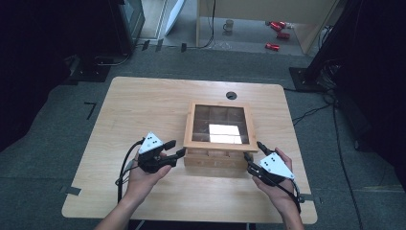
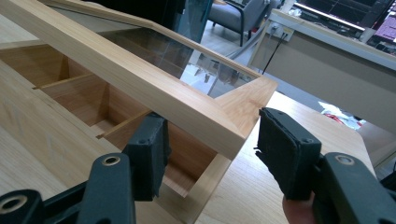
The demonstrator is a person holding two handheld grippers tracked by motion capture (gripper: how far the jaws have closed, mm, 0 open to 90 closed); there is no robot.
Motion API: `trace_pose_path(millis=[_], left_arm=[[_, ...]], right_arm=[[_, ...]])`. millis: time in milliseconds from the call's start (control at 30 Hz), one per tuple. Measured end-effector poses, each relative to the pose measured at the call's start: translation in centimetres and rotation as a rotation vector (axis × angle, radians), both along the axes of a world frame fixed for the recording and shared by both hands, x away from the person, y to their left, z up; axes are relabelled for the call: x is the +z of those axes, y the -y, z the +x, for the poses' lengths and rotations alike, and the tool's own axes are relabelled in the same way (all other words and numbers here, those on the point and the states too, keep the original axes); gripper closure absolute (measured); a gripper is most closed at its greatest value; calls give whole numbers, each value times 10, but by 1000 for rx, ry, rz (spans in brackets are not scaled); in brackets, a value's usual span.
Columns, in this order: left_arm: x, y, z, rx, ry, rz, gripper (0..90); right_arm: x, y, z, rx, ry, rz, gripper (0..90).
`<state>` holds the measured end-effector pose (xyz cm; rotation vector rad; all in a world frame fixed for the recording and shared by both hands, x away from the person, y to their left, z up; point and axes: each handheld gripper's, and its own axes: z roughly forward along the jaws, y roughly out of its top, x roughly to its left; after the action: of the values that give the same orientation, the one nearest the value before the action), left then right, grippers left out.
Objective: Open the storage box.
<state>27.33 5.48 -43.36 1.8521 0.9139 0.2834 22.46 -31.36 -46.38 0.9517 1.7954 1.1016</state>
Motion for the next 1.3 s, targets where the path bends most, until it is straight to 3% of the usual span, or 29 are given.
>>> trace_pose_path(millis=[133, 233, 267, 333, 433, 633, 833, 933, 1033, 1300], left_arm=[[-8, -18, -4, 15, 4, 32, 459], [-26, -39, -3, 63, -11, 79, 411], [-26, -39, -3, 63, -11, 79, 404], [-34, -51, -1, 93, -33, 96, 394], [-46, -70, 3, 157, -80, 150, 260], [-59, -87, 4, 205, -127, 221, 105], [-75, -104, 6, 239, -184, 266, 96], [-77, -107, 8, 261, -186, 285, 97], [-80, -110, 8, 301, -166, 338, 118], [-84, -110, 8, 327, -142, 356, 79]], right_arm=[[4, 1, 3, 4, 10, 21, 437], [10, 1, 5, 8, 14, 24, 437], [10, 1, 5, 8, 14, 24, 437], [12, 2, 6, 10, 12, 26, 437], [17, 3, 9, 17, -2, 22, 438], [22, 5, 12, 25, -12, 37, 450], [34, 9, 19, 23, -11, 64, 488], [40, 10, 22, 26, -7, 71, 489], [52, 11, 30, 30, 6, 80, 494], [77, 13, 49, 24, 16, 110, 501]])
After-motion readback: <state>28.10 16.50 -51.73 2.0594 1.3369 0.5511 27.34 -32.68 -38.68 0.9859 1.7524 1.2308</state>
